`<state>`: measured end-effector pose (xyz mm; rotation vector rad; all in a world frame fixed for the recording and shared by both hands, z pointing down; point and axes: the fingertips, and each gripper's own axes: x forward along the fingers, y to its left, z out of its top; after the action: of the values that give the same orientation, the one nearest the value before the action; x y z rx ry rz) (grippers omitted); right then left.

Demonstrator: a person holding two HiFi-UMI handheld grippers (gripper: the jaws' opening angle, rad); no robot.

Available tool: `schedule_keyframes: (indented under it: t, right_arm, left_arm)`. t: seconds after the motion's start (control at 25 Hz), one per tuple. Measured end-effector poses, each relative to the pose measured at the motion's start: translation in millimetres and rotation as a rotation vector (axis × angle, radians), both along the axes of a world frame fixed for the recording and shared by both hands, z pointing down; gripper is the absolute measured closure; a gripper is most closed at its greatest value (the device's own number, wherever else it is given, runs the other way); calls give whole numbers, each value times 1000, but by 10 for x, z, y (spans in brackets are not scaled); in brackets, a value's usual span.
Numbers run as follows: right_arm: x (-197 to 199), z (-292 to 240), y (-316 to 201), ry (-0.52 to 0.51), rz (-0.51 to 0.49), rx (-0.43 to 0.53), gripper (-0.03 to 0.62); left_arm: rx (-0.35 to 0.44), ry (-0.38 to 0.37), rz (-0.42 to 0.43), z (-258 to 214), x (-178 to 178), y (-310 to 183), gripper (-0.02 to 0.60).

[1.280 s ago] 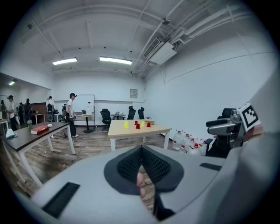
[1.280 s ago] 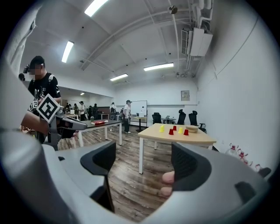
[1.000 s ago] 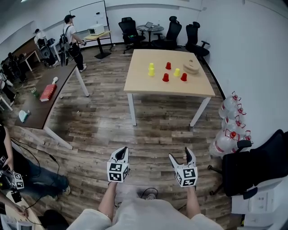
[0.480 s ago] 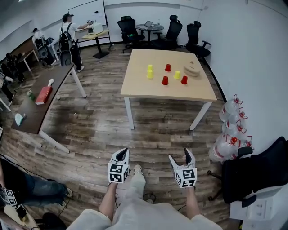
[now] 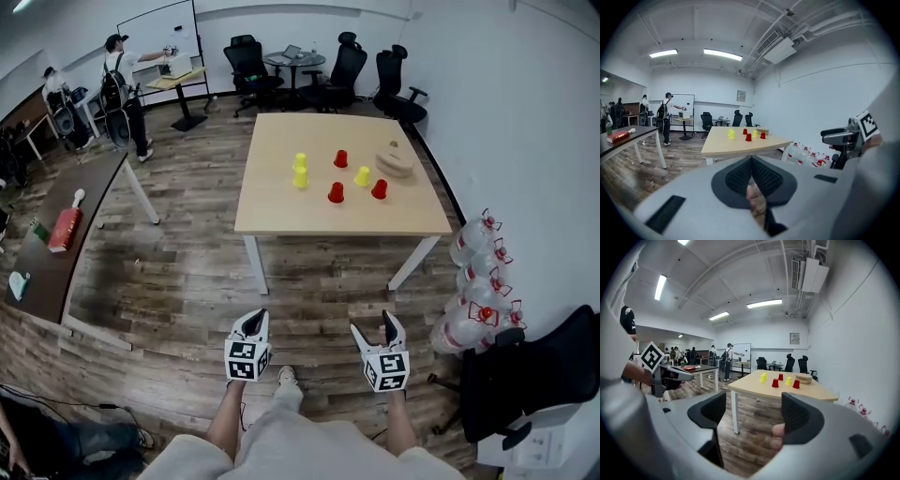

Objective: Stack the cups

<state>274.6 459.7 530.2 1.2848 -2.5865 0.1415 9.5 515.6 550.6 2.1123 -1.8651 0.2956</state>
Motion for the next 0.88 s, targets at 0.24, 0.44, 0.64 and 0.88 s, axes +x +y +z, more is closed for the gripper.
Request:
schedule_keyframes:
  t: [0.24, 0.44, 0.64, 0.88]
  right_arm:
    - [-348, -103, -835, 1, 31, 4, 233]
    - [-659, -118, -1372, -4, 43, 4, 233]
    - [-907, -116, -1785, -3, 41, 10, 240]
    - [-1091, 73, -2029, 3, 29, -17, 244]
  left_arm:
    - [5, 1, 22, -102, -403, -864, 572]
    - [6, -2, 30, -128, -723, -1409, 572]
    - [9, -7, 31, -120, -963, -1816, 572]
    - [-2, -11, 30, -16, -1116, -2125, 572]
